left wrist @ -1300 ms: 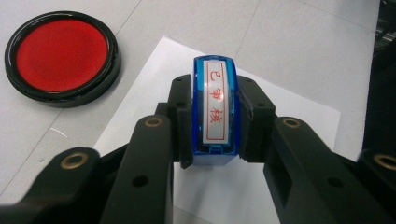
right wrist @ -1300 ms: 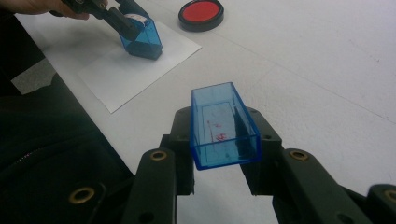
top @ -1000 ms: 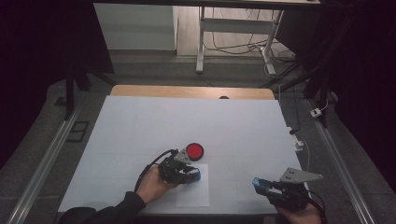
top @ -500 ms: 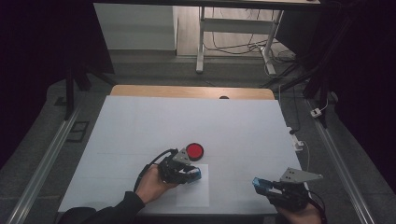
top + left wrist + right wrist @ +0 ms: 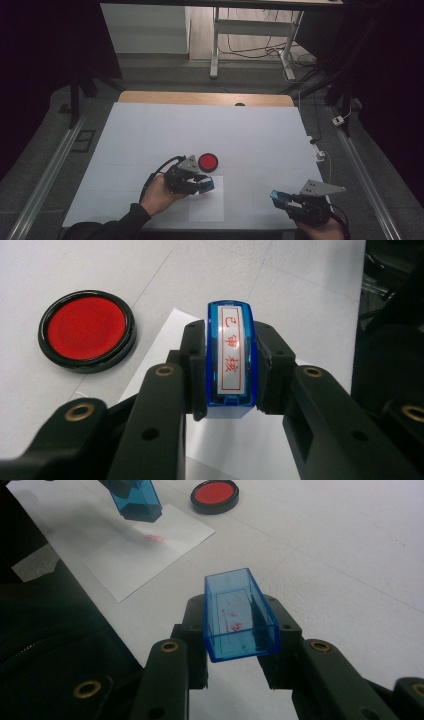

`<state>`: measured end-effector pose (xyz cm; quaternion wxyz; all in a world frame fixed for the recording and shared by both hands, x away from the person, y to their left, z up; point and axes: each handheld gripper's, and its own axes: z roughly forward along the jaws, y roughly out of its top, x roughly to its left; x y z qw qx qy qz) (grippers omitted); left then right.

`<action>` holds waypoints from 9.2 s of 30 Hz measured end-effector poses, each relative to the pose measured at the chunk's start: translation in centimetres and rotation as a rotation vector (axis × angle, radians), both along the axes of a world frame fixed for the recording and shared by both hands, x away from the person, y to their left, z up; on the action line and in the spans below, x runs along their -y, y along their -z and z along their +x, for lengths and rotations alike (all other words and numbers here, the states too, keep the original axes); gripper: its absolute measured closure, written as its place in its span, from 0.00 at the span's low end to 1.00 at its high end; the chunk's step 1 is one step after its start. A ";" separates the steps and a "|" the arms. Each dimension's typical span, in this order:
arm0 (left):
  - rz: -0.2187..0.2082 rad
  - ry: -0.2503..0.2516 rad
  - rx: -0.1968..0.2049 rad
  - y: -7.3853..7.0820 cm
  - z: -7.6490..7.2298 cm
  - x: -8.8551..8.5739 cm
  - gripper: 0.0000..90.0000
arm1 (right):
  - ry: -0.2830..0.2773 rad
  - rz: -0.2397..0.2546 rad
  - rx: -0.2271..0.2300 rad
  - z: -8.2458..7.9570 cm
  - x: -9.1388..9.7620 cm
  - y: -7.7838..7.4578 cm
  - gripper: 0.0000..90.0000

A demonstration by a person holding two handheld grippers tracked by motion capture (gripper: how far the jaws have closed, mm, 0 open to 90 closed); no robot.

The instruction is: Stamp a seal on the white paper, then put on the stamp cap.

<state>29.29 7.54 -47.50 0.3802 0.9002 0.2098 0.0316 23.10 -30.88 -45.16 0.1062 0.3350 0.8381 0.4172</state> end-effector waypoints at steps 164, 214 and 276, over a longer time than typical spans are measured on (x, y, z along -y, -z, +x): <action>-0.205 0.134 0.111 -5.6 -0.1 -4.6 0.78 | -0.567 0.073 0.008 8.3 -16.8 1.1 0.77; -0.305 0.311 0.162 -4.5 -0.1 -4.0 0.78 | -0.696 0.148 0.000 8.2 -17.4 1.2 0.77; -0.211 0.084 0.151 -5.3 0.3 -6.1 0.78 | -0.407 0.053 0.036 7.0 -15.1 0.5 0.24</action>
